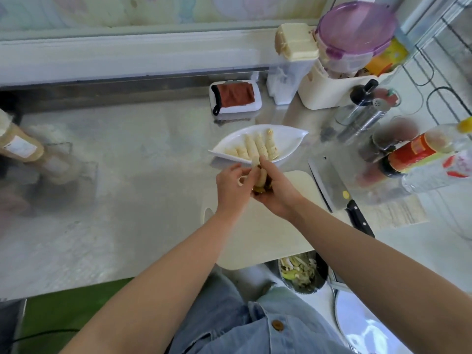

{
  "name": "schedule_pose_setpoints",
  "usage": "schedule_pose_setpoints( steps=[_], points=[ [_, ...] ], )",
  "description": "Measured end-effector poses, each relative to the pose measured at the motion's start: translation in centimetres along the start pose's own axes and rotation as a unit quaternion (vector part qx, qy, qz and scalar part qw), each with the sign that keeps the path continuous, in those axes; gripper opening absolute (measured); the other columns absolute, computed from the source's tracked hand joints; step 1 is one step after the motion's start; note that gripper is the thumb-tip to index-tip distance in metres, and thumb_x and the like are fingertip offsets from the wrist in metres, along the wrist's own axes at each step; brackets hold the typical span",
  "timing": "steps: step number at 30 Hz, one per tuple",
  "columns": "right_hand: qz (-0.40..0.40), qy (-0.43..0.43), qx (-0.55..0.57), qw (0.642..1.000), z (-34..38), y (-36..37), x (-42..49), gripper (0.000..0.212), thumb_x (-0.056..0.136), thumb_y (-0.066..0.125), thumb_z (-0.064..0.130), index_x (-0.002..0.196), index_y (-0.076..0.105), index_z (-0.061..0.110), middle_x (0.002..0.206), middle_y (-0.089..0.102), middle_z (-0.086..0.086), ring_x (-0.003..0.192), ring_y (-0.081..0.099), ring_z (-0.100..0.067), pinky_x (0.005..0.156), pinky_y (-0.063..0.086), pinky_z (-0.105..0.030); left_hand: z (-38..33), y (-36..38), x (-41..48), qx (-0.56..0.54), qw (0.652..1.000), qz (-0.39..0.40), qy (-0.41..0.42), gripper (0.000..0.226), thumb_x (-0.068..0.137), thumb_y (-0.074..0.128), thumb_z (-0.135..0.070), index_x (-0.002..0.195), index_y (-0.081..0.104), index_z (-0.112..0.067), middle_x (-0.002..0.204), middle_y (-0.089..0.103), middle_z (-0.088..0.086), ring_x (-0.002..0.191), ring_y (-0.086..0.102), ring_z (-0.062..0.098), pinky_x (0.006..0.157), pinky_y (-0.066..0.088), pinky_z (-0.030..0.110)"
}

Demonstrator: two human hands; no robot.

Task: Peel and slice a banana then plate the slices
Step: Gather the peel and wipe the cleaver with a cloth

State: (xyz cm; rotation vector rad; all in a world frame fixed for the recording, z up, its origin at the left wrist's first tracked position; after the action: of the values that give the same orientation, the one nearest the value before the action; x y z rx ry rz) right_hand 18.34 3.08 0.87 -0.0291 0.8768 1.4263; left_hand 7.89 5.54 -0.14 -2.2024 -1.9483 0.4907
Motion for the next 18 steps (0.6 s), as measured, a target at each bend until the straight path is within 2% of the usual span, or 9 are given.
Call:
schedule_pose_setpoints(
  steps=[1,3,5,7,9,11,14,16,18],
  points=[
    [-0.011,-0.018,-0.015,1.000,0.3,-1.1,-0.6,0.030,0.098,0.044,0.035,0.086,0.059,0.011,0.075,0.060,-0.003,0.072,0.053,-0.018,0.069,0.043,-0.027,-0.5,1.0,-0.4,0.006,1.000,0.001,0.016,0.037,0.086,0.049,-0.043,0.085,0.074,-0.016,0.096,0.069,0.005,0.097,0.060,0.021,0.085,0.049,0.047],
    [-0.040,-0.027,-0.017,0.999,0.8,-3.7,-2.0,0.016,0.097,0.048,0.029,0.098,0.050,0.013,0.073,0.061,-0.003,0.066,0.053,-0.017,0.059,0.039,-0.025,-1.4,2.9,-1.4,0.006,1.000,-0.001,0.018,0.036,0.086,0.041,-0.033,0.082,0.071,-0.014,0.093,0.067,0.006,0.096,0.054,0.022,0.087,0.046,0.044],
    [-0.082,-0.025,-0.013,0.996,1.3,-6.6,-3.5,0.008,0.095,0.051,0.022,0.100,0.051,0.017,0.079,0.062,-0.005,0.065,0.056,-0.018,0.050,0.036,-0.023,-2.2,4.9,-2.7,-0.003,1.000,0.017,0.000,0.030,0.086,0.042,-0.030,0.075,0.063,-0.012,0.086,0.061,0.002,0.093,0.052,0.025,0.078,0.043,0.036],
    [-0.126,-0.025,-0.012,0.992,1.8,-9.4,-5.4,0.012,0.094,0.051,0.019,0.106,0.053,0.019,0.084,0.059,-0.007,0.063,0.056,-0.018,0.045,0.034,-0.022,-2.2,7.3,-4.0,0.011,0.997,0.061,-0.038,0.024,0.089,0.045,-0.031,0.073,0.051,-0.015,0.084,0.052,0.002,0.090,0.053,0.030,0.068,0.036,0.030],
    [-0.144,-0.035,-0.021,0.989,2.2,-11.9,-7.6,0.017,0.093,0.049,0.017,0.111,0.051,0.017,0.086,0.059,-0.009,0.061,0.054,-0.017,0.043,0.032,-0.021,-1.7,9.7,-5.5,0.109,0.987,0.107,-0.042,0.012,0.092,0.048,-0.026,0.087,0.055,-0.018,0.096,0.054,0.005,0.092,0.054,0.026,0.070,0.036,0.029],
    [-0.149,-0.031,-0.045,0.987,2.4,-14.5,-10.0,0.018,0.094,0.046,0.017,0.111,0.050,0.011,0.090,0.062,-0.011,0.060,0.055,-0.016,0.044,0.030,-0.022,-1.0,12.1,-7.0,0.242,0.958,0.156,-0.021,0.021,0.093,0.048,-0.023,0.110,0.056,-0.013,0.113,0.053,0.011,0.104,0.050,0.026,0.081,0.038,0.030],
    [-0.097,0.044,-0.066,0.992,1.8,-18.7,-13.8,0.025,0.095,0.044,0.022,0.114,0.051,0.007,0.099,0.067,-0.013,0.066,0.060,-0.016,0.045,0.033,-0.020,-0.5,15.5,-9.3,0.391,0.897,0.206,0.019,0.038,0.091,0.050,-0.030,0.125,0.051,-0.014,0.127,0.047,0.012,0.119,0.040,0.031,0.093,0.038,0.038],
    [-0.045,0.120,-0.082,0.988,0.7,-21.2,-16.4,0.032,0.094,0.045,0.024,0.120,0.051,0.006,0.103,0.067,-0.014,0.072,0.062,-0.018,0.045,0.037,-0.017,-0.3,17.2,-10.7,0.429,0.877,0.214,0.022,0.041,0.090,0.052,-0.033,0.126,0.049,-0.014,0.130,0.043,0.013,0.122,0.036,0.033,0.093,0.039,0.039],
    [-0.026,0.192,-0.124,0.973,-1.1,-24.0,-18.4,0.036,0.094,0.049,0.028,0.121,0.053,0.005,0.105,0.066,-0.016,0.078,0.064,-0.021,0.049,0.042,-0.017,-0.5,18.2,-11.8,0.455,0.869,0.194,0.030,0.039,0.089,0.055,-0.034,0.122,0.051,-0.013,0.128,0.042,0.014,0.121,0.036,0.033,0.090,0.041,0.040]
  ],
)
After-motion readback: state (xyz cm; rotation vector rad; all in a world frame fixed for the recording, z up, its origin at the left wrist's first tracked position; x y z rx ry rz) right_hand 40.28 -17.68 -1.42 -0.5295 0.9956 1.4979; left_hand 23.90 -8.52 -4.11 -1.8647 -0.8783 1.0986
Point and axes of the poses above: each hand's wrist, its own x-axis towards the middle knuckle, its own y-axis out of the palm, z = x × y, the point moved 4 cm from there along x, towards the middle knuckle
